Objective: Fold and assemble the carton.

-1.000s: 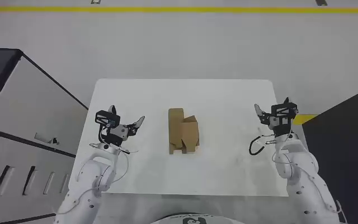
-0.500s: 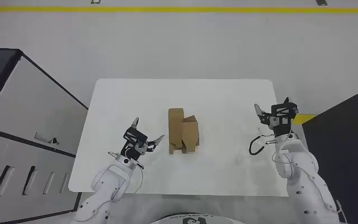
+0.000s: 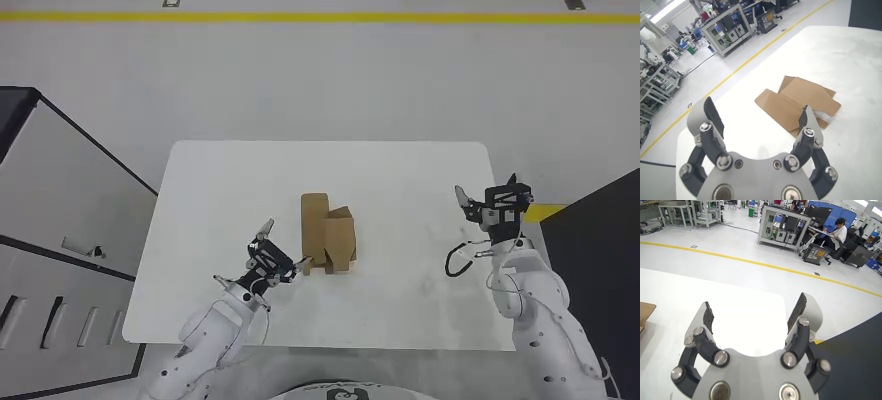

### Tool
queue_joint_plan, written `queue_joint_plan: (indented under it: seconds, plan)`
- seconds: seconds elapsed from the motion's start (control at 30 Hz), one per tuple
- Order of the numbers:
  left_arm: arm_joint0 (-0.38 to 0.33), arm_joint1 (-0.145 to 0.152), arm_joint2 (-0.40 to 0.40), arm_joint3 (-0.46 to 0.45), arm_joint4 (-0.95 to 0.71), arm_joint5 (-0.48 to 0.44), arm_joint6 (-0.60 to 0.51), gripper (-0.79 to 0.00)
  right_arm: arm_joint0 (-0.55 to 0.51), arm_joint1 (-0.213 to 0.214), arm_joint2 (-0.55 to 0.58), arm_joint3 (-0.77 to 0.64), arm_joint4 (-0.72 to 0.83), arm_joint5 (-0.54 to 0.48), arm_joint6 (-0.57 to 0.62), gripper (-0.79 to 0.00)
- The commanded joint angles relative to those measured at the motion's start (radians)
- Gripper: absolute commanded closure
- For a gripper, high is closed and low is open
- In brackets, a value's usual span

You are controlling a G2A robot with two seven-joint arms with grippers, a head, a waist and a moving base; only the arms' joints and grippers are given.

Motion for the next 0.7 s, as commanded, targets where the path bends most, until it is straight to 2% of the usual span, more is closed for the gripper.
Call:
queue_joint_plan:
  seconds: [0.0,0.13,0.37,0.43,0.67]
  plan:
    - [-0.022,-0.008,0.057,0.02,0.038,0.023,-0.034,-0.785,0.0,0.0,0.0,0.0,0.0,0.0,0.0,-0.785]
    - [-0.061,-0.023,0.128,0.038,0.07,0.086,-0.075,-0.785,0.0,0.0,0.0,0.0,0.0,0.0,0.0,-0.785]
    - [-0.062,-0.023,0.129,0.039,0.075,0.083,-0.074,-0.785,0.0,0.0,0.0,0.0,0.0,0.0,0.0,-0.785]
    - [-0.066,-0.021,0.144,0.046,0.137,0.071,-0.077,-0.785,0.0,0.0,0.0,0.0,0.0,0.0,0.0,-0.785]
    - [-0.083,-0.04,0.242,0.089,0.26,0.139,-0.205,-0.785,0.0,0.0,0.0,0.0,0.0,0.0,0.0,-0.785]
